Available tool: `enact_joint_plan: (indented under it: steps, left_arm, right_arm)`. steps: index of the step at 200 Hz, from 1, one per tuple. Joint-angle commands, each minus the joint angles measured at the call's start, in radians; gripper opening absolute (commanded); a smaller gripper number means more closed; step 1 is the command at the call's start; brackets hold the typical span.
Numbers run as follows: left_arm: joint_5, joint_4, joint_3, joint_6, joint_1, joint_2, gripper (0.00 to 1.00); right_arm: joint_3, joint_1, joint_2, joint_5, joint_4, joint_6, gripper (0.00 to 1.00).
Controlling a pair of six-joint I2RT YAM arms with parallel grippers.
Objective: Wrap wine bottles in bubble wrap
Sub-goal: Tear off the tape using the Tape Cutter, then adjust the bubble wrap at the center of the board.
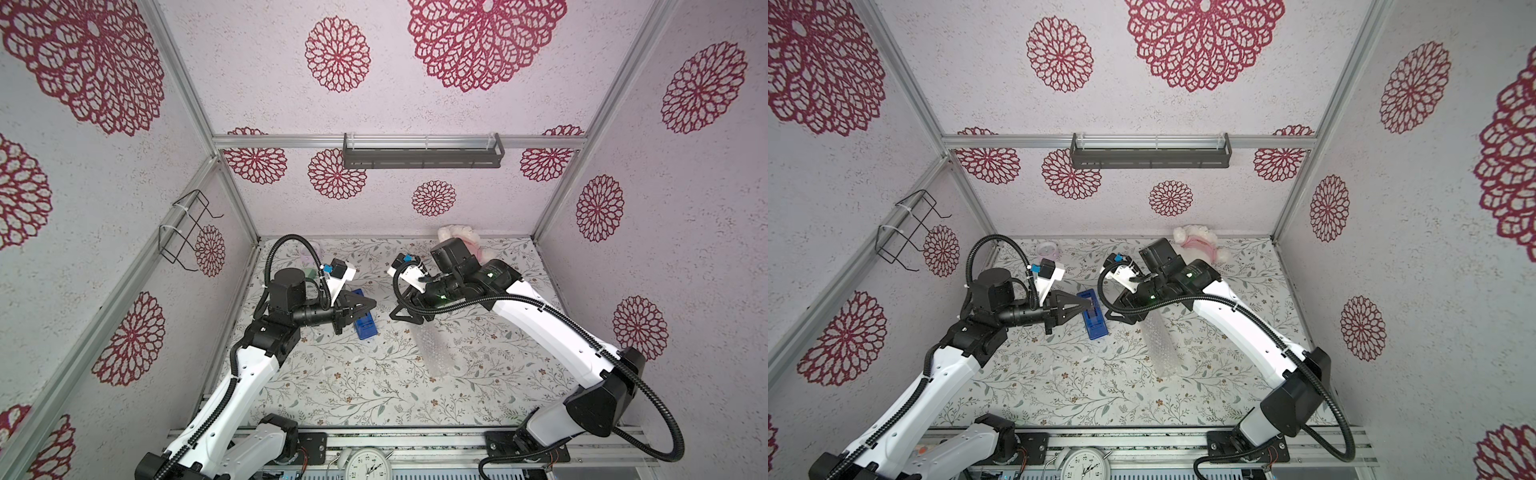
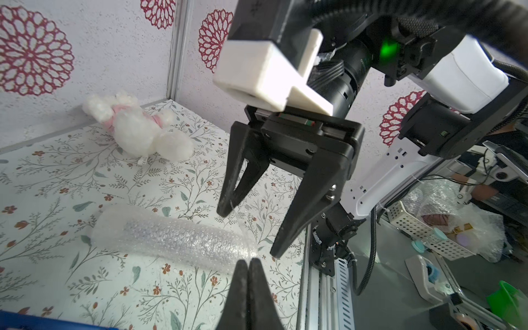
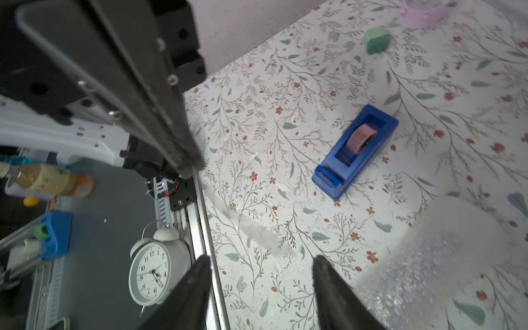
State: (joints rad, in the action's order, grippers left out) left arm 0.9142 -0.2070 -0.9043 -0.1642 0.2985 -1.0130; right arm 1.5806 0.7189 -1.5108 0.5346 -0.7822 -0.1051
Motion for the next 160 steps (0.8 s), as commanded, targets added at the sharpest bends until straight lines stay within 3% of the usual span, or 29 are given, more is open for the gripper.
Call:
enact_joint_plan:
  steps: [1,34,55,116,160]
  left_arm:
    - [-0.093,-0.030,-0.003,0.017,-0.001,0.019,0.00]
    - [-0.162,-0.047,0.012,0.003,-0.001,0.007,0.00]
    - [-0.166,-0.037,0.018,-0.027,0.000,-0.027,0.00]
    - [-0.211,0.087,0.016,-0.172,0.051,-0.191,0.00]
    - [-0.238,0.201,0.001,-0.274,0.119,-0.332,0.00]
  right_arm:
    - [-0.032,-0.036,0.081,-0.131,0.061,0.074,0.72]
    - [-0.210,-0.114,0.182,-0.308,0.166,0.253,0.86]
    - [-0.362,-0.179,0.243,-0.329,0.235,0.389,0.90]
    - [-0.746,-0.299,0.334,-0.206,0.520,0.728,0.95]
    - [-0.880,-0.313,0.267,-0.119,0.676,0.806,0.99]
